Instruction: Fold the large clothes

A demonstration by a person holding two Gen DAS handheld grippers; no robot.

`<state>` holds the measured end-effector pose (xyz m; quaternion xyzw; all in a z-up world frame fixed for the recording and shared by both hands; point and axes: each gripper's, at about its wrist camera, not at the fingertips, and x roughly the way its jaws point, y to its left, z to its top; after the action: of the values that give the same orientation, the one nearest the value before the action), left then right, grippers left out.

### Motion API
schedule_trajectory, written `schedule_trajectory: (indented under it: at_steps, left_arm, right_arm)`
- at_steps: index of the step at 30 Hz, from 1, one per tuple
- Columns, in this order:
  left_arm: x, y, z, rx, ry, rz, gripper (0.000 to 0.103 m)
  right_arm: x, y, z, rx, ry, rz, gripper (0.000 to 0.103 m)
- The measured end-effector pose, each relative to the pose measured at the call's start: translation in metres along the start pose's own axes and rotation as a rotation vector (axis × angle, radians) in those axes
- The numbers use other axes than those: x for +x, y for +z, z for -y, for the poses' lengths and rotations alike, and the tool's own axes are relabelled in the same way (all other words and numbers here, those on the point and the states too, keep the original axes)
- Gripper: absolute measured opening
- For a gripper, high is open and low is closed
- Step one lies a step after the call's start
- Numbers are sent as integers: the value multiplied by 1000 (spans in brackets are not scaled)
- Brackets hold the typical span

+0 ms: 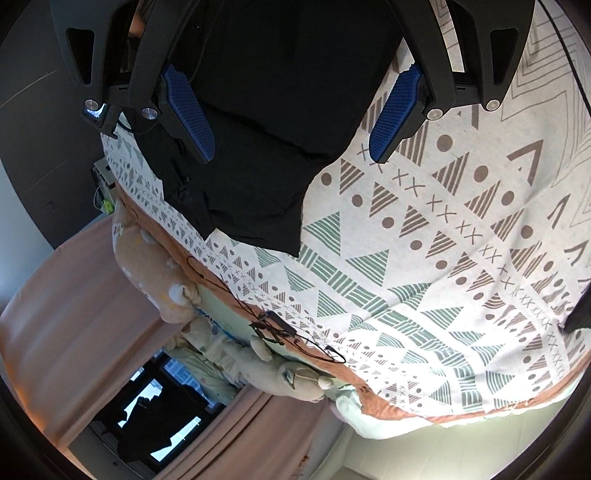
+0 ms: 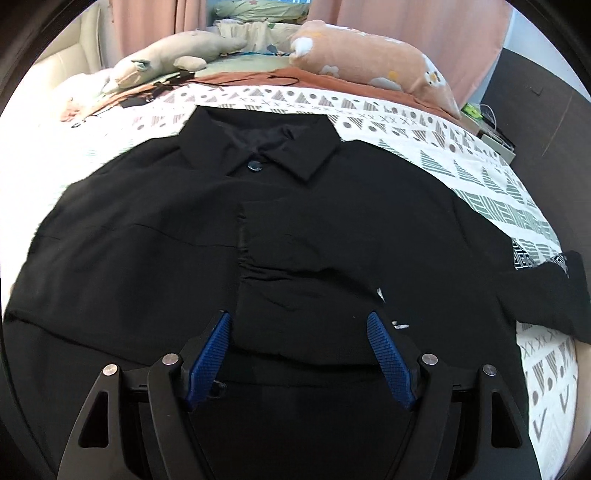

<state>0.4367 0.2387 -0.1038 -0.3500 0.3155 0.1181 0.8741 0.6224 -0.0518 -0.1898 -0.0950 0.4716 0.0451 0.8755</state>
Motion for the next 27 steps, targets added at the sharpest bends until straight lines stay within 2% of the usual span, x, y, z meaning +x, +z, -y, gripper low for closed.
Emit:
schedule_trajectory:
  at_steps: [4, 10, 15, 20, 24, 27]
  left_arm:
    - [6, -3, 3, 10, 2, -18, 86]
    - [12, -9, 5, 13, 22, -23, 86]
    - [18, -15, 16, 51, 48, -25, 86]
    - [24, -19, 23, 62, 27, -35, 86]
    - [28, -23, 31, 79, 14, -39, 89]
    - [29, -25, 35, 84, 5, -26, 98]
  right_arm:
    - [-14, -1, 29, 68, -36, 31, 75]
    - [-48, -9, 108, 252, -79, 98, 75]
    - [-69, -26, 180, 461, 12, 134, 75]
    - [-75, -36, 217, 572, 99, 137, 75]
    - [-83, -42, 239, 596, 88, 163, 75]
    - [-86, -47, 259, 622, 70, 180, 75]
